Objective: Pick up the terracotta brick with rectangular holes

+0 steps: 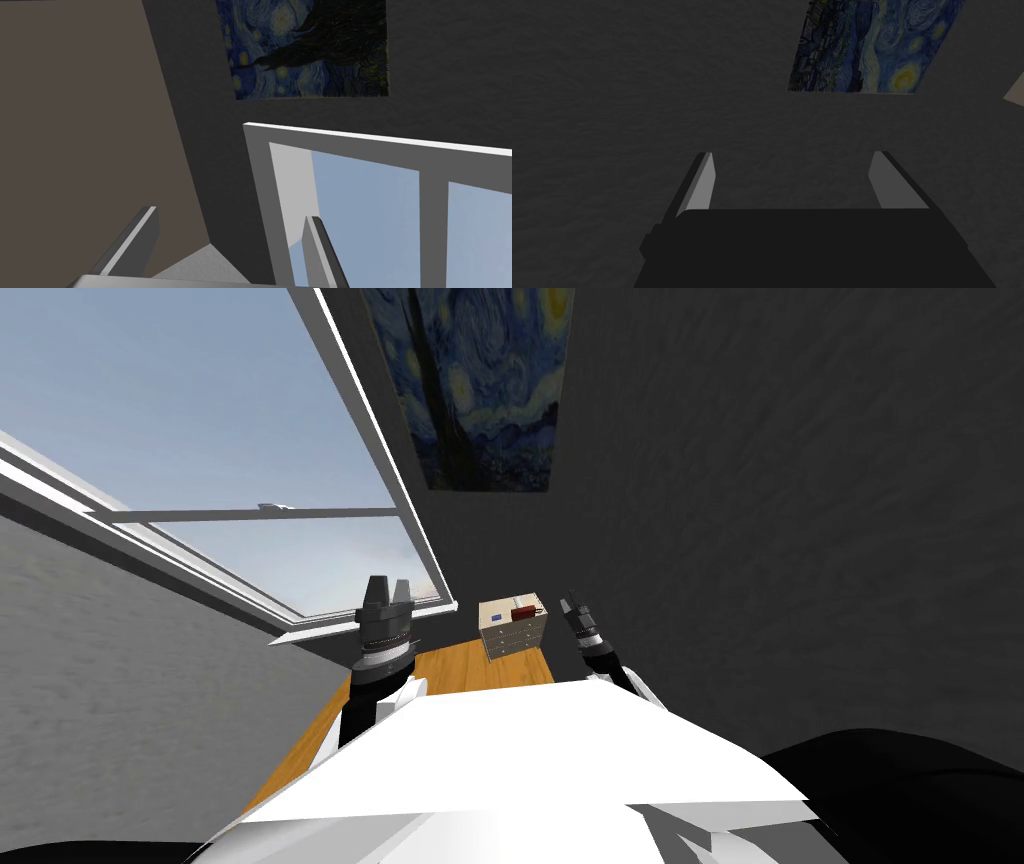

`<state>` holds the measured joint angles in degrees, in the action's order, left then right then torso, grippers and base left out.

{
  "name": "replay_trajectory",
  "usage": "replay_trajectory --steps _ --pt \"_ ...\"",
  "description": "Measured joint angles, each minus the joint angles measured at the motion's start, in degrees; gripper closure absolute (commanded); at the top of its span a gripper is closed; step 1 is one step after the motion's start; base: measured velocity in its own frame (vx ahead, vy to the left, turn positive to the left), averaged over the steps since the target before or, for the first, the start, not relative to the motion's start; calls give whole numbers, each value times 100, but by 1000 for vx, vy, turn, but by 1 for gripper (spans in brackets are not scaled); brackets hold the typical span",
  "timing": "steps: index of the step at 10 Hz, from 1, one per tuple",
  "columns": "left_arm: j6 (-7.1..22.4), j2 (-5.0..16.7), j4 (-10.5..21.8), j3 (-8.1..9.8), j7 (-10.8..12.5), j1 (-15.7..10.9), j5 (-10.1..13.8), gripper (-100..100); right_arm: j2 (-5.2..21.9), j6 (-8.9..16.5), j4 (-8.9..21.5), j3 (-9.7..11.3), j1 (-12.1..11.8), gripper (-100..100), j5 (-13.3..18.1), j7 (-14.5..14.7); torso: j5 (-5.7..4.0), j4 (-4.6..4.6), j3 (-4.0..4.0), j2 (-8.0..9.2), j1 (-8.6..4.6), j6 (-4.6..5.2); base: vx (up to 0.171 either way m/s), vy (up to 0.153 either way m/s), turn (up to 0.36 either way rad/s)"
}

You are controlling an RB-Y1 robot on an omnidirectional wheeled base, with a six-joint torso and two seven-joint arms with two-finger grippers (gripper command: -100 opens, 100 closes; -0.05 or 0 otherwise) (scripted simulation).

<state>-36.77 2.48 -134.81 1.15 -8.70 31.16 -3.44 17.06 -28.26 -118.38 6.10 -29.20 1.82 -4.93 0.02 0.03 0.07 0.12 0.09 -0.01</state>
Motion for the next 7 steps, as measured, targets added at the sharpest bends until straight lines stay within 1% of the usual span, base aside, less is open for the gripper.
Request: replay_trajectory --steps 1,2,3,4,5,6,7 --pt "0 0 0 0 0 1 0 0 109 -19 107 10 -2 -100 40 15 0 0 -1 -2 -2 3 -26 43 291" --pt "0 0 0 0 0 0 0 0 288 -53 278 37 -3 -100 125 36 0 0 -1 -2 1 -1 -22 33 149" --pt "0 0 0 1 0 1 0 0 377 -78 348 69 -56 -100 182 63 0 0 -1 -2 -1 4 -29 57 307" --pt "0 0 0 0 0 0 0 0 530 -154 517 129 -114 -100 296 117 1 0 0 0 6 -1 -28 41 105" --pt "0 0 0 1 0 1 0 0 626 -180 673 143 -77 -100 345 138 1 0 0 0 1 5 -24 48 262" --pt "0 0 0 0 0 0 0 0 767 -165 829 209 -87 -100 468 187 1 0 0 -1 3 0 -24 37 160" --pt "0 0 0 1 0 1 0 0 856 -167 939 233 -97 -100 528 217 1 0 0 -1 0 5 -33 66 296"
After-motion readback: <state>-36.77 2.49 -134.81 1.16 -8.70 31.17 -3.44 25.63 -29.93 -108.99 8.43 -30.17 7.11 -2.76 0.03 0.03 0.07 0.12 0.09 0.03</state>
